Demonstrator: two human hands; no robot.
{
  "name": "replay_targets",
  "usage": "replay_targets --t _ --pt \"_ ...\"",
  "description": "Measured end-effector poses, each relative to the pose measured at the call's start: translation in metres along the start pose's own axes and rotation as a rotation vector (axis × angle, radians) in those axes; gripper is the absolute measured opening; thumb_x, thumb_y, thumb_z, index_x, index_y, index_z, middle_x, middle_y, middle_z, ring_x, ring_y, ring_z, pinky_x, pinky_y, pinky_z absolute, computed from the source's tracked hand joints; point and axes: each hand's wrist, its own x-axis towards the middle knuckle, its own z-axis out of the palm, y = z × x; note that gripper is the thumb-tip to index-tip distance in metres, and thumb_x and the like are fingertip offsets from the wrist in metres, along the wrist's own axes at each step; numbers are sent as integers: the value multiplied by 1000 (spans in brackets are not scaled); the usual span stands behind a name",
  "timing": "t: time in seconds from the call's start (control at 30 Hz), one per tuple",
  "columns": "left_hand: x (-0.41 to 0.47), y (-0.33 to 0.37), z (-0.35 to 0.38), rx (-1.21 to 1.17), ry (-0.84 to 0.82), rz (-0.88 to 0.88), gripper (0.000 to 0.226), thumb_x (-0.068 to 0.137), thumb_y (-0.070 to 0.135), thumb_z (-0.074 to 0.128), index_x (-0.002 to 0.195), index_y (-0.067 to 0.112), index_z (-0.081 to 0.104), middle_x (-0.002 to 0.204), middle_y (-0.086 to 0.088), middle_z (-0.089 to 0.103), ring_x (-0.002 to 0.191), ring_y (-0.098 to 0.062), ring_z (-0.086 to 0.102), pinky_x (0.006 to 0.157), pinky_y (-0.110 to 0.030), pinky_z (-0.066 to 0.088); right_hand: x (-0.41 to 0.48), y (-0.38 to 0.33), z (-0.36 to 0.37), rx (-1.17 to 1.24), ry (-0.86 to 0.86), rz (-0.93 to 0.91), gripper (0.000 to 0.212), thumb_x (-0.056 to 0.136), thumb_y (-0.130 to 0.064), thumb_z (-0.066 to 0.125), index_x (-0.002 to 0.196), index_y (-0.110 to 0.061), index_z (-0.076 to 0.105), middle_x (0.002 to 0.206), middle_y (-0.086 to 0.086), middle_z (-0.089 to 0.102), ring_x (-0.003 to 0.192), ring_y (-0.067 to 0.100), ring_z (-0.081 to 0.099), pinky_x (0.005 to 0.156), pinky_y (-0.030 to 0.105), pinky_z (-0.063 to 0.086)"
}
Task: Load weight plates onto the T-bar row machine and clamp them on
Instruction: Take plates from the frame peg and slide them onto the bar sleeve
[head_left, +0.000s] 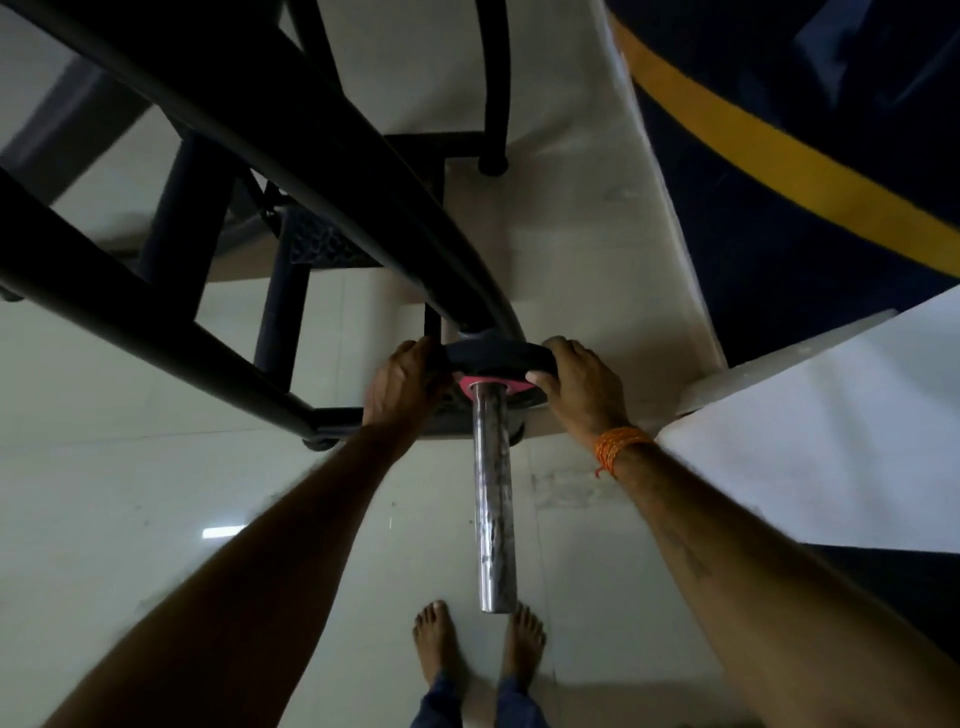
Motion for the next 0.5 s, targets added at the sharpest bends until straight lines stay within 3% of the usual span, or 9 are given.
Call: replay_targets --t 0.1,0.17,0.23,0.37,0.5 --pt "0 -1 -3 25 -3 -3 27 90 41 66 100 17 60 88 -1 60 72 -19 55 61 -28 38 1 2 -3 -35 10 -45 31 95 -32 66 119 -14 57 113 7 66 103 28 63 74 33 48" --pt "-8 2 -3 34 -8 5 26 91 40 65 98 16 60 85 -1 56 70 -20 55 55 -25 34 -7 2 -1 -57 6 -72 30 94 -31 67 118 -15 56 111 6 66 102 27 63 72 31 45" --pt "-20 4 -1 44 -16 29 24 92 37 65 99 14 61 86 -1 56 71 -19 57 54 -21 35 -20 1 1 -46 -5 -74 31 95 -31 66 120 -16 55 113 5 66 103 26 62 73 32 48" --pt "-57 6 2 5 -53 32 21 93 31 66 100 12 61 91 -5 57 74 -21 59 61 -29 49 -63 1 8 -17 -15 -53 31 97 -30 63 123 -16 55 116 4 65 107 25 62 79 34 52" --pt "-114 7 3 -25 -50 76 19 90 22 70 103 11 61 91 0 56 74 -22 64 57 -25 47 -121 -4 17 4 -16 -12 33 96 -27 65 125 -16 54 120 6 66 110 26 63 80 34 53"
